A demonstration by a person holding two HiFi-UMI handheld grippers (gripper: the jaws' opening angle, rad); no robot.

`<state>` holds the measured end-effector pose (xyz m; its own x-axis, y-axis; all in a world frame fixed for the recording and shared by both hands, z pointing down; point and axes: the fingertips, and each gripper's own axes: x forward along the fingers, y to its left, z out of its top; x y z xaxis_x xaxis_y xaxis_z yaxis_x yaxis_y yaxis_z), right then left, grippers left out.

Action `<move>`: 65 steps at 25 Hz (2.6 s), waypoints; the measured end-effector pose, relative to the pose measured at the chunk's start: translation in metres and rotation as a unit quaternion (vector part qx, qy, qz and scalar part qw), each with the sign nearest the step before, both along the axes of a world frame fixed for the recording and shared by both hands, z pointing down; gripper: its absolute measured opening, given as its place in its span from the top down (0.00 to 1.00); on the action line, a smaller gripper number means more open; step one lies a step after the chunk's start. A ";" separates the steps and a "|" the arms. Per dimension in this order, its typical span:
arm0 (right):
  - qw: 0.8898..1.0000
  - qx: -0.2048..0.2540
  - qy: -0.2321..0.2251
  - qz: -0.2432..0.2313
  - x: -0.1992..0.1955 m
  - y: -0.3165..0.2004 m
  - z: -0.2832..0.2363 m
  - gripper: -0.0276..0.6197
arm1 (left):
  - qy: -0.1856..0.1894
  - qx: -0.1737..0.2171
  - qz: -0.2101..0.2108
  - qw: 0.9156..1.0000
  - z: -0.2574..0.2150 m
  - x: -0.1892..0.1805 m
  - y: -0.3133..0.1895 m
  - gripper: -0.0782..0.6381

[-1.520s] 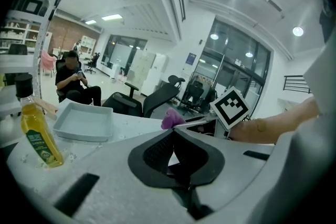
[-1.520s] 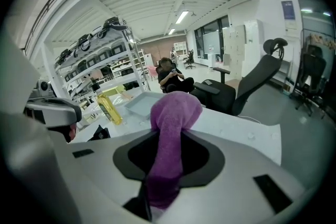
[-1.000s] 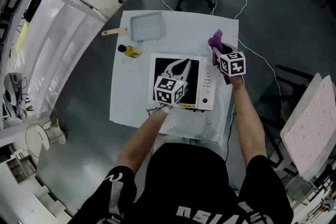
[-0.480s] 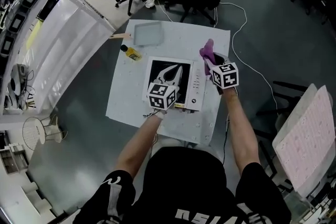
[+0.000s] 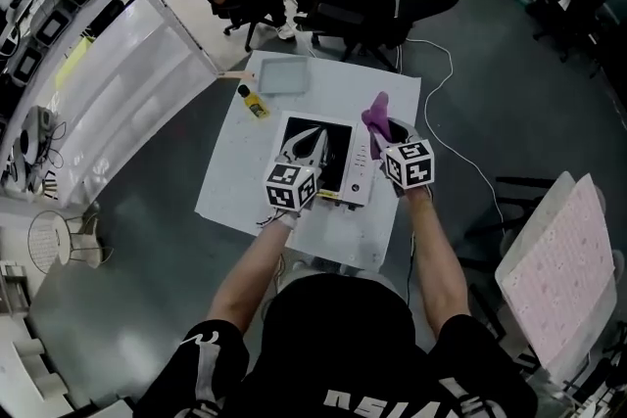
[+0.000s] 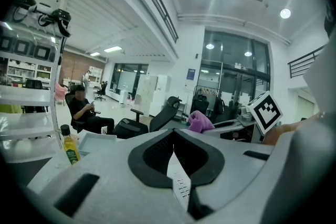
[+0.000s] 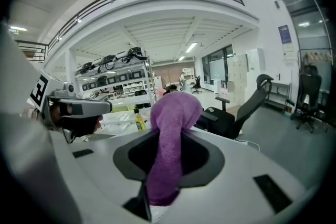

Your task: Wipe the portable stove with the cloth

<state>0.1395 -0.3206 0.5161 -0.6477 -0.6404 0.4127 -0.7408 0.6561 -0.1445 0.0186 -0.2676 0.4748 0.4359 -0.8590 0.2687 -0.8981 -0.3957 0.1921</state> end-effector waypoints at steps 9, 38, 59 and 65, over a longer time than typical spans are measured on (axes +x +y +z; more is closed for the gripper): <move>0.999 0.018 -0.007 0.041 -0.033 0.084 -0.030 0.80 | 0.012 0.024 0.019 0.999 -0.025 -0.054 0.069 0.88; 1.000 0.013 0.004 0.028 -0.059 0.230 -0.029 0.80 | 0.042 0.014 -0.014 0.999 -0.013 -0.095 0.218 0.88; 0.991 -0.116 0.053 0.031 0.008 0.260 0.116 0.80 | 0.034 -0.077 0.017 0.996 0.093 -0.007 0.229 0.88; 0.983 -0.162 0.074 0.035 0.022 0.276 0.168 0.80 | 0.031 -0.103 0.031 0.994 0.124 0.009 0.236 0.88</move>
<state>0.1614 -0.0444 0.6844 -0.5244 -0.5000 0.6892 -0.8107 0.5406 -0.2247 0.0281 -0.0318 0.5984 0.5073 -0.7597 0.4068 -0.8572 -0.3967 0.3283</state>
